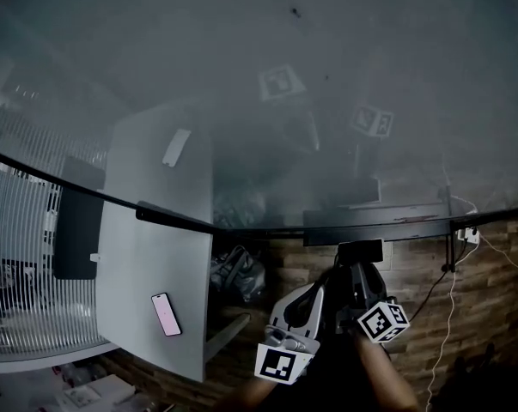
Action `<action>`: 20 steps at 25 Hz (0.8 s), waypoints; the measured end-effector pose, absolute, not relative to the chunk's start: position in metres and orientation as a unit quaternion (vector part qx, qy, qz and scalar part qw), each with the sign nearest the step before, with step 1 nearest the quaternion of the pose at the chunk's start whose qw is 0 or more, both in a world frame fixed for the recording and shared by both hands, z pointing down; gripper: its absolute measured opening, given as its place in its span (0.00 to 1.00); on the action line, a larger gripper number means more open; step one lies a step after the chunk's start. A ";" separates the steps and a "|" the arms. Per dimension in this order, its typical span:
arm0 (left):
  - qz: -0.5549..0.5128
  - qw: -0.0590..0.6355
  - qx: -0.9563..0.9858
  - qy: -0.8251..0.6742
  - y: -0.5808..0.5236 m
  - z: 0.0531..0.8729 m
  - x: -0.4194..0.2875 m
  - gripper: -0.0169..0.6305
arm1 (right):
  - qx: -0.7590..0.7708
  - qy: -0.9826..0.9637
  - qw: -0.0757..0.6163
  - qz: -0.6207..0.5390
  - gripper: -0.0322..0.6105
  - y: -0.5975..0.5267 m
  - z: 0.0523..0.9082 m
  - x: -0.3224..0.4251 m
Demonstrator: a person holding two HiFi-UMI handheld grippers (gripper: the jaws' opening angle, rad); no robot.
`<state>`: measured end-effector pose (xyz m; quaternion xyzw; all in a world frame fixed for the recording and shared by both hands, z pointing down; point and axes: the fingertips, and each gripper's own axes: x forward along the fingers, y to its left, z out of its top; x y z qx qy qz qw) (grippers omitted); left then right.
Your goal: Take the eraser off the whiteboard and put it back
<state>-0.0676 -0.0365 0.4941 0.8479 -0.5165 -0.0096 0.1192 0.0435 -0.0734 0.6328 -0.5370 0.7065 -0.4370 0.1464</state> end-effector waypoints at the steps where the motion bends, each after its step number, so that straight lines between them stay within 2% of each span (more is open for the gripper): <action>1: -0.007 0.121 0.848 -0.516 -0.037 0.496 -0.068 0.04 | -0.537 0.705 0.147 -0.440 0.26 -0.074 0.635 0.042; 20: 0.014 0.141 0.852 -0.505 -0.042 0.516 -0.059 0.04 | -0.516 0.654 0.192 -0.519 0.26 -0.089 0.675 0.040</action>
